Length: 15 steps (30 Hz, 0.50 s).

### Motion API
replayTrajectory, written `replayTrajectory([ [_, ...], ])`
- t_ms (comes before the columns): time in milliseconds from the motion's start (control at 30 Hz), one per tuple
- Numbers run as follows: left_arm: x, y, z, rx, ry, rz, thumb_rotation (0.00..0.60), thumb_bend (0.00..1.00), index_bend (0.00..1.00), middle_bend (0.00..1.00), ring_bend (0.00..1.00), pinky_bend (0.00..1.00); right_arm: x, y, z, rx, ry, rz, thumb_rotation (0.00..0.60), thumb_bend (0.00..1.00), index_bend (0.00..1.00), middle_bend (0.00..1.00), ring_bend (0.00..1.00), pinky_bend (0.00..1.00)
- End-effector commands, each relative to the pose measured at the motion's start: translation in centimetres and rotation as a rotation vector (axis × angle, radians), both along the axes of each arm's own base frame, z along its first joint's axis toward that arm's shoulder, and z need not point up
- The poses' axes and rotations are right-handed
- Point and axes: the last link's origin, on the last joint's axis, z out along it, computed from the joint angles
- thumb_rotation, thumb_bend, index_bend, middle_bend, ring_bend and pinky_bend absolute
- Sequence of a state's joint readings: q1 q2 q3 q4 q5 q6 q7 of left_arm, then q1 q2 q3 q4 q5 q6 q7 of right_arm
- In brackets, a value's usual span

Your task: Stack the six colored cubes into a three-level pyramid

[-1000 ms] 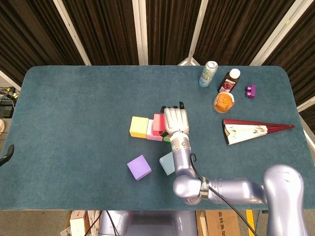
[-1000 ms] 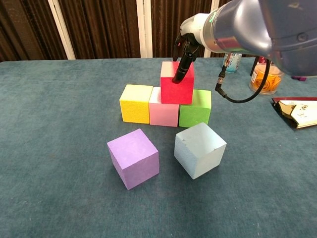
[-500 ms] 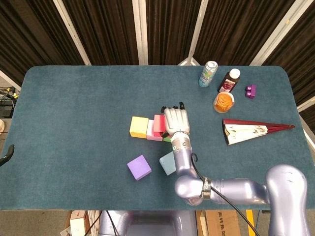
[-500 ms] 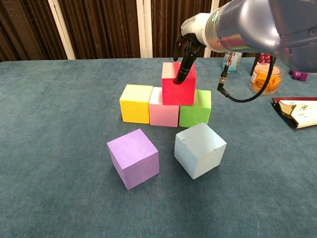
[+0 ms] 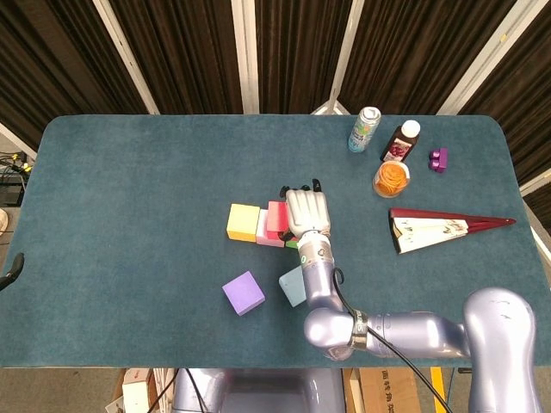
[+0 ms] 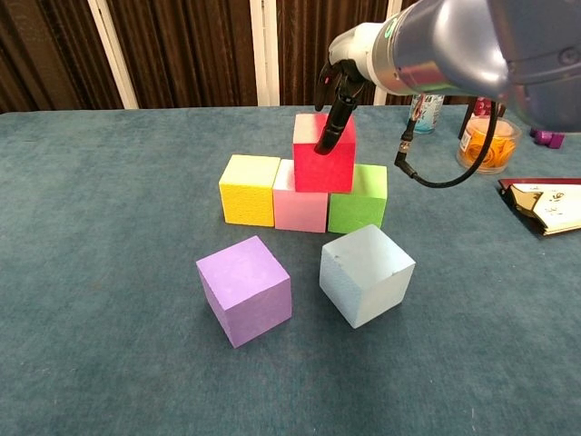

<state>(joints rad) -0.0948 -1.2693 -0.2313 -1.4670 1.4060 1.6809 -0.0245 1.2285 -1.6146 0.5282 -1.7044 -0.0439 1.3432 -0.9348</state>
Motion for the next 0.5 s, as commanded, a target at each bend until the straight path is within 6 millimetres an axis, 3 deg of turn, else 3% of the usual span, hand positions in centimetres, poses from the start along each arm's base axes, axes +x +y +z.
replayTrajectory([
  [33, 0.0, 0.0, -0.01, 0.0, 0.0, 0.0, 0.6, 0.35, 0.16, 0.03, 0.0, 0.0, 0.05, -0.01, -0.01, -0.002, -0.003, -0.001, 0.6, 0.21, 0.28, 0.38, 0.21, 0.0],
  [500, 0.0, -0.03, 0.07, 0.004, -0.003, -0.001, 0.6, 0.35, 0.16, 0.03, 0.0, 0.0, 0.22, -0.21, -0.25, -0.017, -0.016, -0.012, 0.6, 0.21, 0.28, 0.38, 0.21, 0.0],
])
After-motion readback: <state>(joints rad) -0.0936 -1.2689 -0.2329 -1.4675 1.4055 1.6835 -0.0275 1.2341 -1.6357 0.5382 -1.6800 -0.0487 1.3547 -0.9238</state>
